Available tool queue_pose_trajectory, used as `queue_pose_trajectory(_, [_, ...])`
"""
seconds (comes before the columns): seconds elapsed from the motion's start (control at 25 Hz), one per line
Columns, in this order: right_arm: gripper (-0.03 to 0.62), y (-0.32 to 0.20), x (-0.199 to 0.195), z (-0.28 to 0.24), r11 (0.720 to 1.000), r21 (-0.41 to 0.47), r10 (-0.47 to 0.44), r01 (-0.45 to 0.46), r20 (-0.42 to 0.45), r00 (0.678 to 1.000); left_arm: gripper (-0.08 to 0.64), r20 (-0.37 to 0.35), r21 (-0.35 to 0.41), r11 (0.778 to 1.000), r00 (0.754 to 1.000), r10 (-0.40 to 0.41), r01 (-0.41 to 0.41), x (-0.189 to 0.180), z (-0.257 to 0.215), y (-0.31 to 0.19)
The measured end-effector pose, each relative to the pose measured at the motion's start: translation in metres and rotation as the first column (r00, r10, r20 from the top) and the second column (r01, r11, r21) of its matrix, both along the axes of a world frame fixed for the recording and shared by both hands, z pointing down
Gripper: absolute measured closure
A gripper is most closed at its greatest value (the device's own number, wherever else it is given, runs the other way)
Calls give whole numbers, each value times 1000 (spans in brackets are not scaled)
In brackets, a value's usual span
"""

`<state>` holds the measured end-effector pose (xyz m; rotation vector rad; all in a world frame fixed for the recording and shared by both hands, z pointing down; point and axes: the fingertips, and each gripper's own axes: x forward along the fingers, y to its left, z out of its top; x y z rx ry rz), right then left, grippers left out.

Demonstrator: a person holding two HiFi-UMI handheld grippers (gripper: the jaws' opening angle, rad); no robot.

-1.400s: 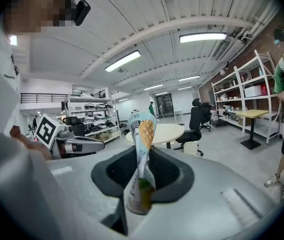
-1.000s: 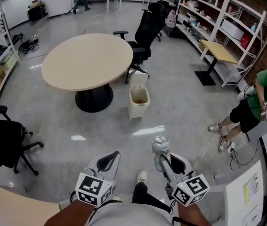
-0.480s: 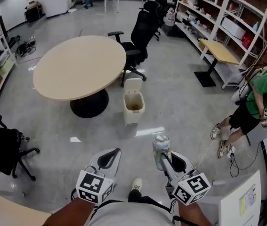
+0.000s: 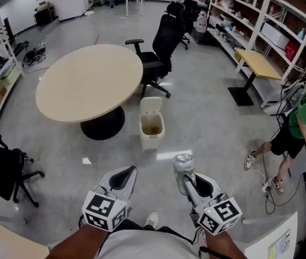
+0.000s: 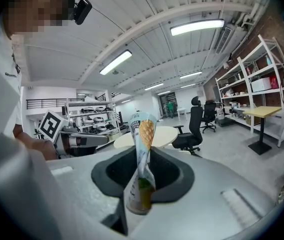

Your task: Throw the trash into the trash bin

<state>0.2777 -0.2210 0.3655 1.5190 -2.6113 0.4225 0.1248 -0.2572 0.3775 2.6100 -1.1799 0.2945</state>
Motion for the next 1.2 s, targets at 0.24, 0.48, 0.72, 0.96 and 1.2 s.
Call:
queue_pose_trajectory(0.24, [512,-14,22,11,999,-33,14,-13,31,999,552,29,-19,1000,999,-15,15,8,4,-7])
queue_pose_trajectory(0.48, [512,-27,25,14,999,-38,11,-10,43,999,552,76,-12,1000,997,-16,17,11,11,-15])
queue_pose_trajectory(0.72, [512,-36,28,14,999,-42,30,-28,41,999,552,40,-25,1000,999,4,-3,21,13,-32])
queue_pose_trajectory(0.96, [512,-50,34,19,997,-59,46,-45,23,999,552,34,-28,999,999,16,-15,26,18,-53])
queue_pose_trajectory(1.2, [512,-70,29,28,994,-98,49,-47,19,999,552,36,-66,998,999,12,-10,19,29,-72])
